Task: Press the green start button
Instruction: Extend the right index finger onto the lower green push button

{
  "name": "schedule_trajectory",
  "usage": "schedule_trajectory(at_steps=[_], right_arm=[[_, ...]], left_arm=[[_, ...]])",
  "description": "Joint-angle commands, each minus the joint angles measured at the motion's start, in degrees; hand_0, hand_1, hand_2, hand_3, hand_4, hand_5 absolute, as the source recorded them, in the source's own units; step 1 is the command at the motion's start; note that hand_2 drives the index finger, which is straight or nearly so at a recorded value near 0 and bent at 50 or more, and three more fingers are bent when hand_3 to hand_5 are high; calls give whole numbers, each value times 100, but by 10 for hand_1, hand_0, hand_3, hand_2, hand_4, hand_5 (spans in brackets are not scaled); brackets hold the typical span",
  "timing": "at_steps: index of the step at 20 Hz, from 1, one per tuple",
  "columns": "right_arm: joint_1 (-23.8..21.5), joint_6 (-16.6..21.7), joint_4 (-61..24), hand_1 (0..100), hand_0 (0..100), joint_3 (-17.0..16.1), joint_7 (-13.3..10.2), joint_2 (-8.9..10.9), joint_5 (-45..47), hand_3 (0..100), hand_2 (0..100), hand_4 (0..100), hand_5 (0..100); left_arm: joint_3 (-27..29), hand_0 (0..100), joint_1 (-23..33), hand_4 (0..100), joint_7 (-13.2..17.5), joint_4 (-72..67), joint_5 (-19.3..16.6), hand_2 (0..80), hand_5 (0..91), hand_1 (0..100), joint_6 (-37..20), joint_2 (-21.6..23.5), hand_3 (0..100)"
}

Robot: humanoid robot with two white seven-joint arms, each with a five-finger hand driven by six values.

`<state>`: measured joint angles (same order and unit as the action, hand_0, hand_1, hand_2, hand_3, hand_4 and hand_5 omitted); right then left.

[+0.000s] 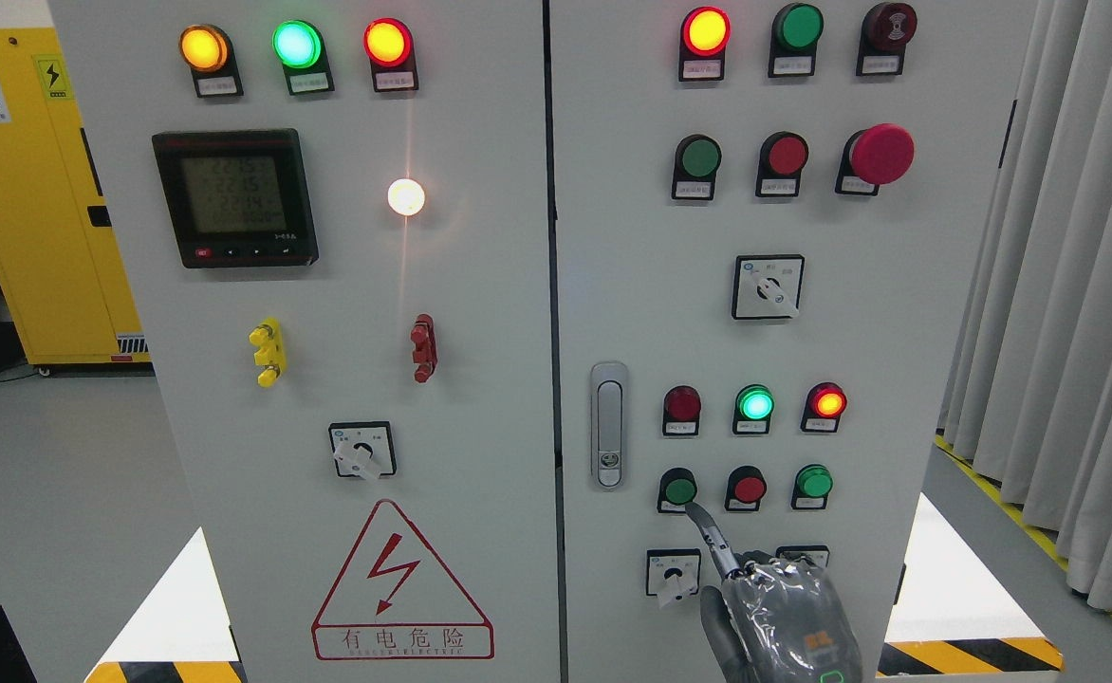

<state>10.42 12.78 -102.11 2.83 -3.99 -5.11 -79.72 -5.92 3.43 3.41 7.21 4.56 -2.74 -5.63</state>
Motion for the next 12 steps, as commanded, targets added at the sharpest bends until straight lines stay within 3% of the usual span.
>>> schedule_trajectory(at_steps=[1, 12], right_arm=[[39, -3, 16, 883, 863, 25, 3, 1, 0, 846, 0, 838, 992], [100, -3, 25, 882, 862, 25, 188, 1, 9, 853, 0, 843, 992]], left_arm=[[3, 120, 0, 0, -7, 0, 1, 0, 0, 556, 1, 0, 0], [3, 120, 0, 0, 1, 0, -8, 0, 0, 556, 1, 0, 0]])
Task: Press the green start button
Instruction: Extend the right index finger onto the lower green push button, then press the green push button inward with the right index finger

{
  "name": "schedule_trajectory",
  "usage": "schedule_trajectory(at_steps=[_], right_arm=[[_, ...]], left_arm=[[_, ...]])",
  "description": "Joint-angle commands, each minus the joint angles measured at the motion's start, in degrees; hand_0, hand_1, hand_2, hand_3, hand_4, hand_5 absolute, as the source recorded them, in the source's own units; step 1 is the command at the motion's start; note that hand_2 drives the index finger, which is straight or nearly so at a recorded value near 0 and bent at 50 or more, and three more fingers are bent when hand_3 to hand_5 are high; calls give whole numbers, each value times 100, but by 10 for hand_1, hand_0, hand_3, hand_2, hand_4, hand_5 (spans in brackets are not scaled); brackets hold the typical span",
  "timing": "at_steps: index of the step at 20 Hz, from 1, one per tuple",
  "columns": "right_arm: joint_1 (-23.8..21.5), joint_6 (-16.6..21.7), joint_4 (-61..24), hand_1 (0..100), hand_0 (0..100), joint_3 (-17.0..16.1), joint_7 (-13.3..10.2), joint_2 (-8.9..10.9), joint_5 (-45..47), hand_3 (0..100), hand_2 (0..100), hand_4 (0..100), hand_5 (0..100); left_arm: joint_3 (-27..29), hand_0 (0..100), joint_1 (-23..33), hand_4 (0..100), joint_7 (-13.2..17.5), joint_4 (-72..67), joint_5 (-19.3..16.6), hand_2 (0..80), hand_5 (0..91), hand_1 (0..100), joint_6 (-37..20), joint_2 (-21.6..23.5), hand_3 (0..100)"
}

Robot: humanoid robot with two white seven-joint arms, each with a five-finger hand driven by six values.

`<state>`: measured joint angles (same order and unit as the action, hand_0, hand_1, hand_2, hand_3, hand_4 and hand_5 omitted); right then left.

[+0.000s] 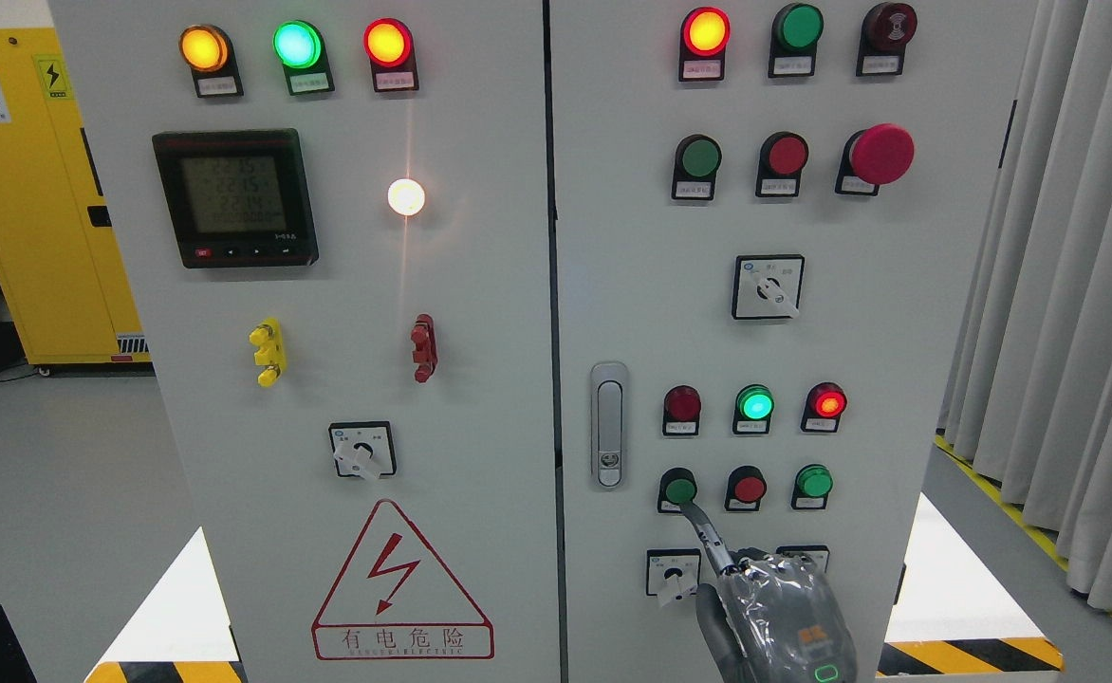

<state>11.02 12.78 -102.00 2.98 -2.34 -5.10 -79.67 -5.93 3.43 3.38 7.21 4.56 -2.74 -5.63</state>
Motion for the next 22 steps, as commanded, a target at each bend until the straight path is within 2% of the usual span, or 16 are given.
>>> schedule_trajectory(at_steps=[1, 22], right_arm=[[40, -3, 13, 881, 862, 9, 23, 1, 4, 853, 0, 844, 993], [119, -100, 39, 878, 861, 9, 40, 1, 30, 848, 0, 848, 993]], left_arm=[[4, 120, 0, 0, 4, 0, 1, 0, 0, 556, 1, 0, 0], [4, 120, -9, 0, 4, 0, 1, 0, 0, 556, 1, 0, 0]])
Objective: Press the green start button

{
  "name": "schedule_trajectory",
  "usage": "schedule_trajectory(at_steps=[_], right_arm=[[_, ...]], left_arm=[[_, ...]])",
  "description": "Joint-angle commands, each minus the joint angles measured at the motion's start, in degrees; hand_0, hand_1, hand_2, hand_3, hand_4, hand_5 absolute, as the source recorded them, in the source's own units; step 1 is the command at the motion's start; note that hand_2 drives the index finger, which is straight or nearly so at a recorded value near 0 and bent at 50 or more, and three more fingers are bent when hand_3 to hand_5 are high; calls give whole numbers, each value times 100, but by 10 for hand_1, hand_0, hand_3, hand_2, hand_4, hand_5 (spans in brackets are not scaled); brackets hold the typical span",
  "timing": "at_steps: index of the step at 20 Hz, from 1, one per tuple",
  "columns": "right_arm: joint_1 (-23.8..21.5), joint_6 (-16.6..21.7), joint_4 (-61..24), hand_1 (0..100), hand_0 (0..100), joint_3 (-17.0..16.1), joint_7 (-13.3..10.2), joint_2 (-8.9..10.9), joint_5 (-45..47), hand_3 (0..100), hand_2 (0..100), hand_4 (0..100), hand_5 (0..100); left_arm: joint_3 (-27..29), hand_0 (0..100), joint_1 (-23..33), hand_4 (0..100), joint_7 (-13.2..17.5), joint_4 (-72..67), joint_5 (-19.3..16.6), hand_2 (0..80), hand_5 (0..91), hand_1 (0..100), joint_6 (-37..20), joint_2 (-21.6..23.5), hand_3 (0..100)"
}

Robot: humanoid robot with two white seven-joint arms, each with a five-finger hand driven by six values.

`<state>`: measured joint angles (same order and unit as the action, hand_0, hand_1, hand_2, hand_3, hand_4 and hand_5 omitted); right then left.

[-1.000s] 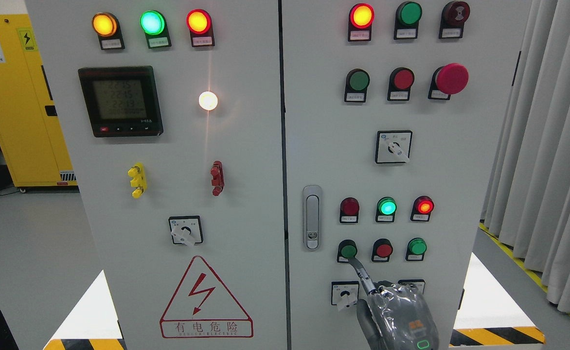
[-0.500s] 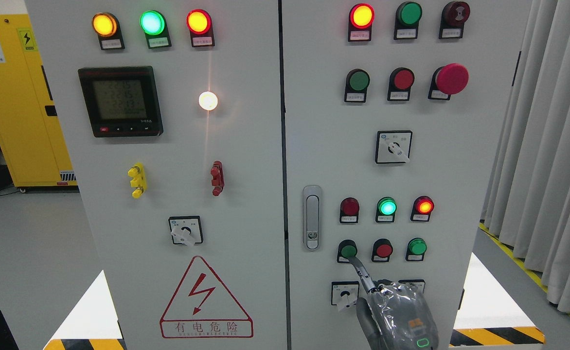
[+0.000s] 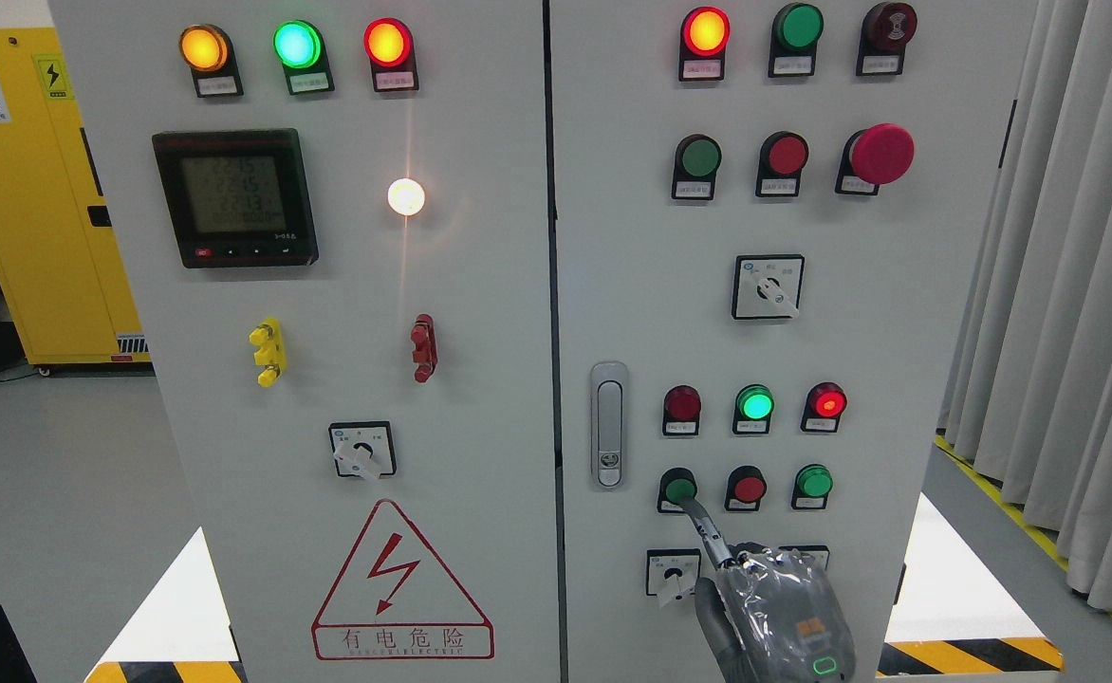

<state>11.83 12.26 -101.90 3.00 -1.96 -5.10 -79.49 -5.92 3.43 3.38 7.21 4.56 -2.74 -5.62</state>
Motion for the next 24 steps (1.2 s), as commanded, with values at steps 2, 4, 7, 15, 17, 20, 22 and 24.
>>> schedule_trajectory(at_steps=[2, 4, 7, 15, 17, 20, 22, 24], right_arm=[[83, -48, 39, 878, 861, 8, 38, 0, 12, 848, 0, 848, 993], [83, -57, 48, 878, 862, 8, 143, 0, 21, 847, 0, 848, 993], [83, -57, 74, 876, 865, 8, 144, 0, 21, 847, 0, 849, 992], [92, -57, 92, 873, 863, 16, 144, 0, 21, 846, 0, 851, 988], [92, -57, 92, 872, 861, 16, 144, 0, 21, 846, 0, 852, 987], [92, -48, 83, 871, 862, 16, 144, 0, 21, 845, 0, 852, 987], [100, -57, 83, 869, 860, 16, 144, 0, 30, 845, 0, 852, 986], [109, -57, 92, 869, 852, 16, 144, 0, 30, 845, 0, 852, 986]], left_arm=[[-6, 120, 0, 0, 5, 0, 1, 0, 0, 556, 1, -1, 0], [3, 120, 0, 0, 5, 0, 1, 0, 0, 556, 1, -1, 0], [-6, 120, 0, 0, 5, 0, 1, 0, 0, 556, 1, -1, 0], [3, 120, 0, 0, 5, 0, 1, 0, 0, 556, 1, -1, 0], [-6, 120, 0, 0, 5, 0, 1, 0, 0, 556, 1, -1, 0], [3, 120, 0, 0, 5, 0, 1, 0, 0, 556, 1, -1, 0], [-6, 120, 0, 0, 5, 0, 1, 0, 0, 556, 1, -1, 0], [3, 120, 0, 0, 5, 0, 1, 0, 0, 556, 1, -1, 0]])
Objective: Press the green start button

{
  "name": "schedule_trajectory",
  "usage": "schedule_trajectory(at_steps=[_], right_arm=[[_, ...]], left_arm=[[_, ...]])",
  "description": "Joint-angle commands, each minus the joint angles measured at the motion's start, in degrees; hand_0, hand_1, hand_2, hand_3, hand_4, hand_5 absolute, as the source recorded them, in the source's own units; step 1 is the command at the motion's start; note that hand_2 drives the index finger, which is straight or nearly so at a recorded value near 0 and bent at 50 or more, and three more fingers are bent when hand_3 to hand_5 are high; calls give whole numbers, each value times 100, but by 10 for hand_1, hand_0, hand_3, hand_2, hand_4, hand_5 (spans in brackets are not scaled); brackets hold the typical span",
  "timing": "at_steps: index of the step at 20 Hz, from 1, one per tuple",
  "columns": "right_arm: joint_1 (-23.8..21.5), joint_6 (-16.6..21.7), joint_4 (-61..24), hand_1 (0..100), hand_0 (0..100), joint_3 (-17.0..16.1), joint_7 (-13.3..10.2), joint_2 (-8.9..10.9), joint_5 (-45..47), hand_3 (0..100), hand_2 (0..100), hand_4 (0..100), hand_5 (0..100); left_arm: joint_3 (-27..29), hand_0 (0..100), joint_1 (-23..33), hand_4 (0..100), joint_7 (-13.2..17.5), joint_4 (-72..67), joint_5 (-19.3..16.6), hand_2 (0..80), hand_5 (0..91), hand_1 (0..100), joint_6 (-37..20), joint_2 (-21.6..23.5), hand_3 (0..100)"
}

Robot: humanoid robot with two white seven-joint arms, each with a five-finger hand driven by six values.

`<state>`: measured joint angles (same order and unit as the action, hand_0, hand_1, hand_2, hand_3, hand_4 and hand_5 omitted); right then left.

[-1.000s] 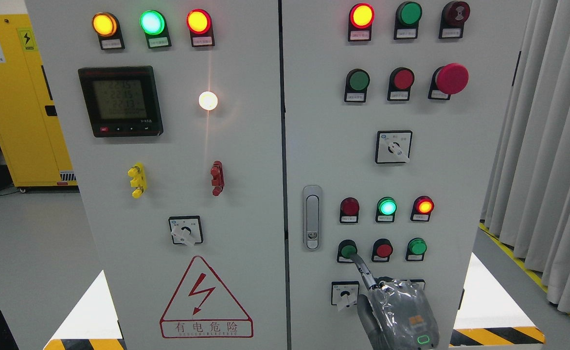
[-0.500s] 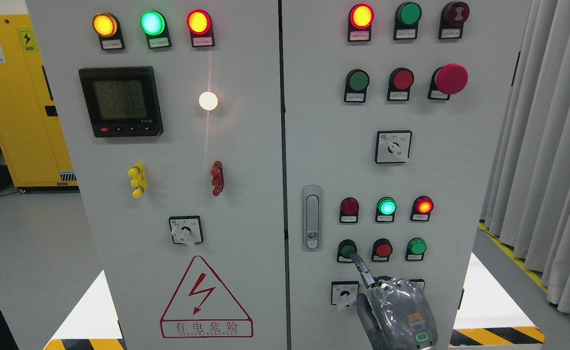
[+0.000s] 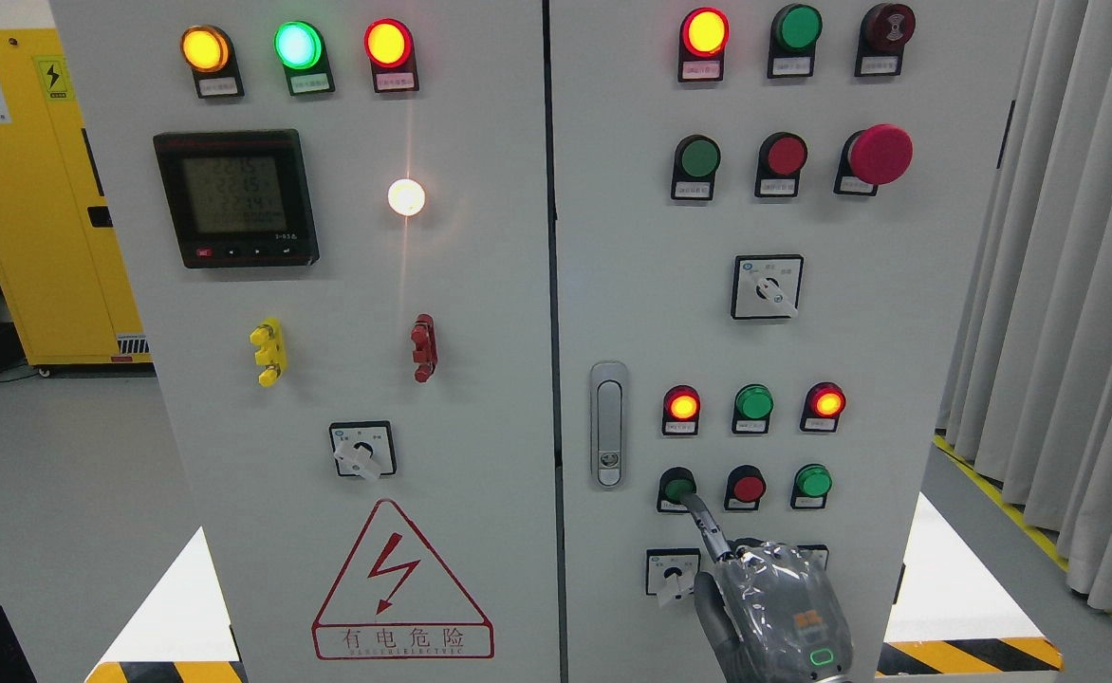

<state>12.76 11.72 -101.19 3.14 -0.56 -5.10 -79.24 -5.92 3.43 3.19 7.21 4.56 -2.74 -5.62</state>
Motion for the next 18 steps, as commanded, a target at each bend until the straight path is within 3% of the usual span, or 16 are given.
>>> schedule_trajectory(at_steps=[1, 18], right_arm=[[16, -3, 21, 868, 851, 2, 3, 0, 5, 845, 0, 852, 986], [-98, 14, -164, 866, 843, 2, -137, -26, 14, 845, 0, 852, 986]], left_arm=[[-5, 120, 0, 0, 24, 0, 1, 0, 0, 556, 1, -1, 0], [-5, 120, 0, 0, 24, 0, 1, 0, 0, 556, 1, -1, 0]])
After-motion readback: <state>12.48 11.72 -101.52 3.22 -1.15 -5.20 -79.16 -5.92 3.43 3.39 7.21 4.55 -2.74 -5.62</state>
